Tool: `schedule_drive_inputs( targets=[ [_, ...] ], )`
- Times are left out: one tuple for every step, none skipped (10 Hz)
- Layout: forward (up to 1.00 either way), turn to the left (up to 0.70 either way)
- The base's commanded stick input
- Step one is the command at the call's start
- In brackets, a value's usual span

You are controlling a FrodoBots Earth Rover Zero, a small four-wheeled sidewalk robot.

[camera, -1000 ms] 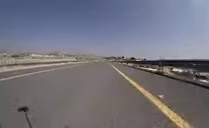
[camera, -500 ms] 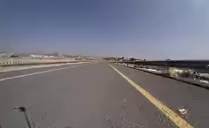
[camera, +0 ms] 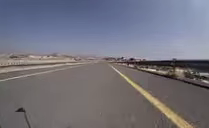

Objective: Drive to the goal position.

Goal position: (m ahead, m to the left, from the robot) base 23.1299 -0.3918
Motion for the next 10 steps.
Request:
schedule_drive_inputs(
  targets=[
    [1.00,0.00],
    [1.00,0.00],
    [1.00,0.00],
    [1.00,0.00],
    [1.00,0.00],
    [1.00,0.00],
    [1.00,0.00],
    [1.00,0.00],
    [1.00,0.00],
    [1.00,0.00]
  ],
)
